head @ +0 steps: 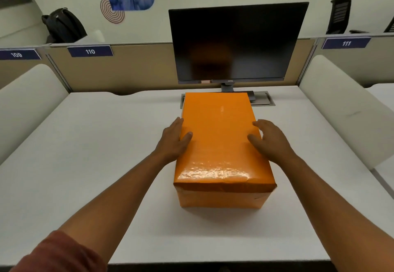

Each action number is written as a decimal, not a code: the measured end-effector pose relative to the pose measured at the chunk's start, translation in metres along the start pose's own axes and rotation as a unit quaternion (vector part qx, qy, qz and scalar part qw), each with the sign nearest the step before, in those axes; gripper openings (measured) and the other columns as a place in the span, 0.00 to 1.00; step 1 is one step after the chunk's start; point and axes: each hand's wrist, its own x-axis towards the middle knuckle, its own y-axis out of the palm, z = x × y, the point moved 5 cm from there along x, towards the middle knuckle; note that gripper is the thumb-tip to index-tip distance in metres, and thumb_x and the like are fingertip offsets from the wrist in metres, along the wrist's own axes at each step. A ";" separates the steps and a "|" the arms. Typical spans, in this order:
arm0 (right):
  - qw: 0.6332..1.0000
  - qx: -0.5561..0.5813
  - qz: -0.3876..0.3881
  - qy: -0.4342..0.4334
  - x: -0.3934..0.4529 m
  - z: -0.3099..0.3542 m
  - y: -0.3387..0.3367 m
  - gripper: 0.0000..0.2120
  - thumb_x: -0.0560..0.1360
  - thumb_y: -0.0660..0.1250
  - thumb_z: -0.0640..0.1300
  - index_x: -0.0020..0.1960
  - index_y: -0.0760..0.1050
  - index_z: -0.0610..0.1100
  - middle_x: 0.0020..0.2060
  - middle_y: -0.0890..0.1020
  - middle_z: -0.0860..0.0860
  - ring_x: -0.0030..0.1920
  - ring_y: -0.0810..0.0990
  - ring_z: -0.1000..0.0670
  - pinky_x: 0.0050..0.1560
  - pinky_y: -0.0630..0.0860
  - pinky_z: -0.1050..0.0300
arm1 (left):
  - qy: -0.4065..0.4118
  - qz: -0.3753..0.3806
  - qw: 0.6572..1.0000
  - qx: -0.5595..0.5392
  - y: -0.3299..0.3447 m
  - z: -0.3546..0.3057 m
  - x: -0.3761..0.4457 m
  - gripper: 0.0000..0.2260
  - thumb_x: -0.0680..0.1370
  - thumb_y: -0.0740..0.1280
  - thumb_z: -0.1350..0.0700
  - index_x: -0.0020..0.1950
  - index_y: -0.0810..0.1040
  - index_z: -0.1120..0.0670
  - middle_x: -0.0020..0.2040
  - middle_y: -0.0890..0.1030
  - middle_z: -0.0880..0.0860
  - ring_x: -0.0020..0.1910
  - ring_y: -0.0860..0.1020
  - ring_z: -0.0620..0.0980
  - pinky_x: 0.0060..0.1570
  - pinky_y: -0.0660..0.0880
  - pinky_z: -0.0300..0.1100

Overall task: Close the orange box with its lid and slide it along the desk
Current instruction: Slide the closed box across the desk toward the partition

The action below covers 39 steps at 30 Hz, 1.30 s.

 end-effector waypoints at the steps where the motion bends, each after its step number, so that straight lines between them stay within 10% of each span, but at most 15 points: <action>1: 0.999 -0.038 0.026 -0.012 0.012 0.004 0.002 0.30 0.78 0.64 0.56 0.75 0.64 0.45 0.76 0.66 0.44 0.73 0.66 0.40 0.70 0.65 0.38 | 0.005 -0.001 1.000 0.011 -0.001 -0.002 0.010 0.31 0.81 0.59 0.42 0.80 0.54 0.52 0.80 0.59 0.53 0.77 0.59 0.59 0.72 0.60 0.59; 11: 0.962 -0.207 0.156 -0.084 0.074 0.020 0.011 0.39 0.72 0.64 0.67 0.77 0.59 0.53 0.79 0.58 0.49 0.74 0.66 0.42 0.69 0.65 0.38 | 0.032 0.003 0.974 0.224 -0.001 -0.023 0.082 0.23 0.81 0.52 0.39 0.60 0.75 0.56 0.62 0.78 0.57 0.61 0.75 0.57 0.59 0.75 0.55; 24: 0.945 -0.264 0.145 -0.128 0.074 0.019 0.020 0.34 0.74 0.61 0.67 0.75 0.63 0.51 0.77 0.64 0.49 0.68 0.73 0.42 0.63 0.73 0.43 | 0.022 0.026 0.958 0.285 0.010 -0.010 0.085 0.25 0.83 0.53 0.44 0.76 0.62 0.56 0.78 0.62 0.54 0.70 0.70 0.60 0.64 0.72 0.55; 32: 0.979 0.204 -0.013 0.023 0.058 -0.035 -0.003 0.22 0.78 0.66 0.54 0.69 0.72 0.48 0.69 0.74 0.46 0.67 0.74 0.44 0.64 0.73 0.44 | -0.092 0.023 0.995 0.043 0.015 -0.003 0.050 0.30 0.82 0.54 0.41 0.81 0.49 0.51 0.81 0.53 0.54 0.78 0.59 0.59 0.74 0.59 0.57; 39: 0.857 0.416 0.222 0.209 0.045 -0.070 0.031 0.27 0.71 0.67 0.65 0.64 0.74 0.50 0.58 0.80 0.46 0.56 0.81 0.40 0.47 0.80 0.45 | -0.224 0.132 0.939 -0.224 0.010 0.023 0.010 0.31 0.76 0.57 0.32 0.75 0.63 0.45 0.69 0.75 0.52 0.58 0.79 0.51 0.48 0.77 0.47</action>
